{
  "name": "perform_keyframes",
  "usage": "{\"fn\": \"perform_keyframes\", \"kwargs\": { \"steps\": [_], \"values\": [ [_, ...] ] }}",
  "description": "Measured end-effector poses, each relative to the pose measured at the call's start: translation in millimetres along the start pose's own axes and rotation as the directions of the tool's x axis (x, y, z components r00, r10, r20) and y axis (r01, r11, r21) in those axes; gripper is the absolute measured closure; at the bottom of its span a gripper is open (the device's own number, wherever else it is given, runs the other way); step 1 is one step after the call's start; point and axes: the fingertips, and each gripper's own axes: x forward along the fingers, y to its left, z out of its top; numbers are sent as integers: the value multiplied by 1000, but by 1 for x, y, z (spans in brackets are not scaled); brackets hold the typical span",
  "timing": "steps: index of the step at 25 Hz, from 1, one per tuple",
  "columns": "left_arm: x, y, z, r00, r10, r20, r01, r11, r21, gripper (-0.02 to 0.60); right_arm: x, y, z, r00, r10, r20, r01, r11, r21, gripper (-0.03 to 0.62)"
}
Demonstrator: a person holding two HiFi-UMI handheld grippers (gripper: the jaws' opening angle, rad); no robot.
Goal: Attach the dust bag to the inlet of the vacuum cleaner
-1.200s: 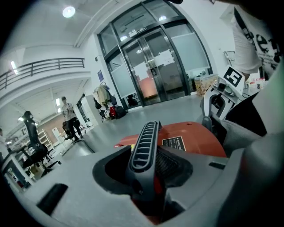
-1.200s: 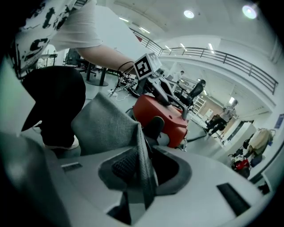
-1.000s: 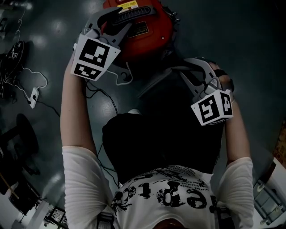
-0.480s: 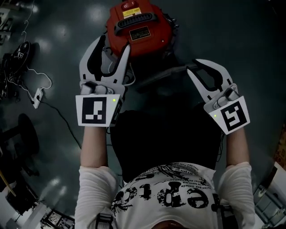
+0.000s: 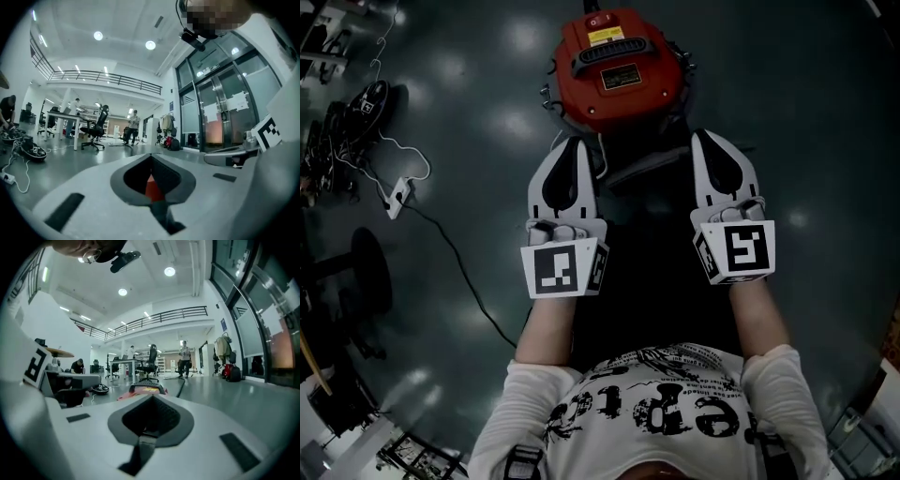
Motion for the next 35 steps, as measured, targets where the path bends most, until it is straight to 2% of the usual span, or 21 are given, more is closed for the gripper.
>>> {"fn": "perform_keyframes", "kwargs": {
  "steps": [5,9,11,15,21,24,26,29,32,35],
  "values": [
    [7,6,6,999,-13,-36,13,1000,-7,577,10,12,14,999,49,-22,-49,999,10,594],
    [10,6,55,996,-3,-94,-2,998,-55,577,7,15,74,995,64,-75,-64,998,-5,594],
    [6,-1,102,994,-15,-110,7,998,-70,577,-3,16,125,995,66,-75,-65,998,12,594],
    [-8,-18,209,990,-44,-136,21,986,-167,577,-30,12,247,995,89,-40,-87,995,53,594],
    [-43,-50,390,995,-31,-99,26,998,-55,577,-80,9,418,998,70,0,-70,998,-11,594],
    [-73,-70,478,999,-19,-49,18,1000,-18,577,-117,15,483,998,70,0,-70,996,-48,594],
    [-93,-78,519,1000,-5,-15,6,1000,16,577,-139,21,517,997,81,11,-80,993,-83,594],
    [-123,-92,548,1000,-2,7,2,1000,18,577,-170,28,548,996,78,35,-72,988,-133,594],
    [-150,-107,555,1000,-7,10,7,1000,-12,577,-198,31,560,996,65,54,-58,991,-124,594],
    [-169,-122,555,999,-17,49,15,999,32,577,-222,27,568,995,55,88,-47,994,-94,594]
  ]
}}
